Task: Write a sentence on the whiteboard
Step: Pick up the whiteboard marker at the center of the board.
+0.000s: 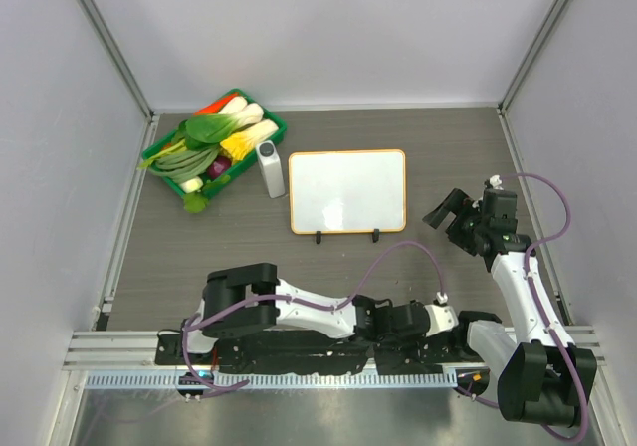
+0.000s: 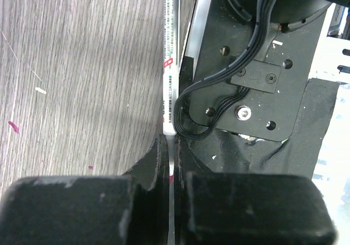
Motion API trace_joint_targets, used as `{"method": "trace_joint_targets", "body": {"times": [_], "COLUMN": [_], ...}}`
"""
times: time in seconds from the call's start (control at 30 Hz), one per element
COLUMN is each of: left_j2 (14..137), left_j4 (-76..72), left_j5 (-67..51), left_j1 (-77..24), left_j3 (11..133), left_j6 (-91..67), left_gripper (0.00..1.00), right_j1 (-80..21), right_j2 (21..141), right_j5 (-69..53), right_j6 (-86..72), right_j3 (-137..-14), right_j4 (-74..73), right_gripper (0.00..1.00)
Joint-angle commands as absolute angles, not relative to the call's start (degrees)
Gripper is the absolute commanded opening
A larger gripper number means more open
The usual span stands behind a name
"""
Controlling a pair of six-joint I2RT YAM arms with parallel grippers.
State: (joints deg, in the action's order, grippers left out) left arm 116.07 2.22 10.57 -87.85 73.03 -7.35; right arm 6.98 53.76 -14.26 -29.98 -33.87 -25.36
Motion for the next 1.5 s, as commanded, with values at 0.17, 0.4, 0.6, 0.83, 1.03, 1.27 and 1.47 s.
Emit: {"method": "trace_joint_targets", "body": {"times": [0.17,0.4,0.6,0.83,1.03,1.27,1.47], "left_j2": [109.26,101.35,93.71,80.52,74.63,71.2,69.7], "left_j4": [4.93,4.92,6.67,7.9,12.29,17.13,22.75], "left_j5": [17.58,17.31,17.23,15.29,12.93,1.78,-7.1], "left_j1": [-80.43,-77.08,-73.49,-69.53,-63.82,-55.82,-50.19], "left_j3": [61.62,57.92,54.76,52.56,54.84,59.94,64.33], "left_j6": [-13.09,-15.82,-16.08,-15.64,-16.96,-19.95,-21.88], "left_gripper": [0.0,0.0,0.0,0.0,0.0,0.0,0.0], "right_j1": [7.38,7.38,7.38,7.29,6.42,-3.85,-14.49], "right_j2": [51.51,51.07,50.36,50.45,50.89,53.08,55.98], "right_j5": [-16.43,-19.16,-26.1,-33.48,-41.83,-42.9,-40.52], "right_j6": [-28.3,-28.21,-27.86,-29.7,-35.32,-38.14,-41.83], "right_j3": [-37.7,-39.46,-42.53,-46.4,-45.79,-46.67,-45.18], "right_j4": [-24.26,-24.0,-22.23,-20.57,-12.33,-6.33,4.3], "right_gripper": [0.97,0.97,0.98,0.98,0.97,0.96,0.91]}}
